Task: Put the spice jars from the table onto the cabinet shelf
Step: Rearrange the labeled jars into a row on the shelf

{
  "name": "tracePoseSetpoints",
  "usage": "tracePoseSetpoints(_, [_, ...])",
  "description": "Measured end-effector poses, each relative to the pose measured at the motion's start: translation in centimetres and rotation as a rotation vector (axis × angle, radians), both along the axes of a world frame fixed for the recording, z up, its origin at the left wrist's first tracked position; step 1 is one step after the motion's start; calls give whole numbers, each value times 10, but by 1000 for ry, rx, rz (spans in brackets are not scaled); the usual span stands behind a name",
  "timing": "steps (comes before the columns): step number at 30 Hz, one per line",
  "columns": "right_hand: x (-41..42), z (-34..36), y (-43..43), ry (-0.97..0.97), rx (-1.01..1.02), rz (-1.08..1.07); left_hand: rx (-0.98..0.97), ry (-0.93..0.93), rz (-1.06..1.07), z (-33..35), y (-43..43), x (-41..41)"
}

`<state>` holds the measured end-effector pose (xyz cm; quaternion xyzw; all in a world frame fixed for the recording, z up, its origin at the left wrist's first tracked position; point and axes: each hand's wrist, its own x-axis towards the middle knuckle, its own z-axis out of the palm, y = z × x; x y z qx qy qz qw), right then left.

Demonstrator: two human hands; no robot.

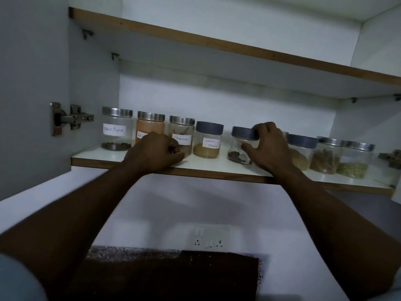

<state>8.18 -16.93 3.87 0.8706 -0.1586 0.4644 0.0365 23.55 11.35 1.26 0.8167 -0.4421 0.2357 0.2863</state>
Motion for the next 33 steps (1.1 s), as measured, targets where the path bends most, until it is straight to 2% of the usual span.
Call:
tracePoseSetpoints(2, [5,-2,-2,71,-10,8,31,76,-59,5,-15,-11])
tracePoseSetpoints(6, [13,-8,6,36,42,-28,184,92,-58,2,-78,-44])
tracePoseSetpoints(11, [26,-8,8,5,-14,-45,86,43,24,1,-103,-41])
tracePoseSetpoints(15, [26,-15,-6,-80,104,72,82,12,33,1,-108,-37])
tracePoseSetpoints(19, [29,-16,-12,-105,95,125,81,3,27,2,-111,-33])
tracePoseSetpoints(26, [36,-20,-6,-47,95,7,86,-1,8,0,-110,-27])
tracePoseSetpoints(33, [31,-25,-18,-65,283,265,72,-7,5,-2,-113,-28])
